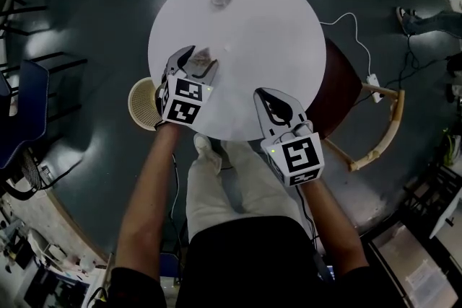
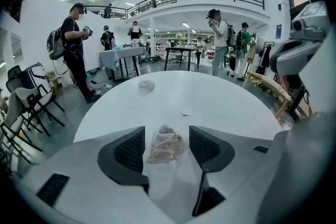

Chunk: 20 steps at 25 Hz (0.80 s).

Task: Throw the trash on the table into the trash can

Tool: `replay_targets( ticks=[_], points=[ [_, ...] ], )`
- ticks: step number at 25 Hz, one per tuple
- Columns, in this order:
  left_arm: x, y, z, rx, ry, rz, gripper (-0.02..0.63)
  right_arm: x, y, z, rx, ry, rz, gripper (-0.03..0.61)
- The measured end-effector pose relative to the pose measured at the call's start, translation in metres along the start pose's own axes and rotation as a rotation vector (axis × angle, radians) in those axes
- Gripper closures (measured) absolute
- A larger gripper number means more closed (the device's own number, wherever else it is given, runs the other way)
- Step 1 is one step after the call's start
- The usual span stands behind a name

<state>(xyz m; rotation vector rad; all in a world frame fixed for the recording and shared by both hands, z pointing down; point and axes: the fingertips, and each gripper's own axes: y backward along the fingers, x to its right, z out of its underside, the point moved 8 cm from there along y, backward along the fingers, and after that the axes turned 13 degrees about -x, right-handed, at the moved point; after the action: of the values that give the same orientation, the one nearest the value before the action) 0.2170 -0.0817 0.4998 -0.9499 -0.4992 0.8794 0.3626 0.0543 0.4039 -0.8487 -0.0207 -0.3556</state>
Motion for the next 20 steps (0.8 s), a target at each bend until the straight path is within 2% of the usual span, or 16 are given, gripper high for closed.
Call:
replay_targets(
  ticks=[8,11,14,17,20],
  points=[
    [-0.003,-0.008,0.001,-0.036,0.028,0.039,0.363,0.008,-0.008,0.003,-0.013,-0.001,-0.016,0.561],
    [-0.003,-0.005,0.002,-0.044,0.039,0.042,0.432,0.007,-0.008,0.003,-0.021,0.006,-0.023,0.561],
    [-0.002,-0.005,0.001,-0.034,0.024,0.036,0.462,0.007,-0.011,0.003,-0.028,0.015,-0.030,0.561],
    [0.004,-0.005,0.003,-0.030,-0.013,0.018,0.546,0.008,-0.015,0.004,-0.029,0.018,-0.036,0.561],
    [0.007,-0.004,0.006,-0.018,-0.005,0.014,0.561,0.008,-0.018,0.007,-0.039,0.027,-0.046,0.561]
  ],
)
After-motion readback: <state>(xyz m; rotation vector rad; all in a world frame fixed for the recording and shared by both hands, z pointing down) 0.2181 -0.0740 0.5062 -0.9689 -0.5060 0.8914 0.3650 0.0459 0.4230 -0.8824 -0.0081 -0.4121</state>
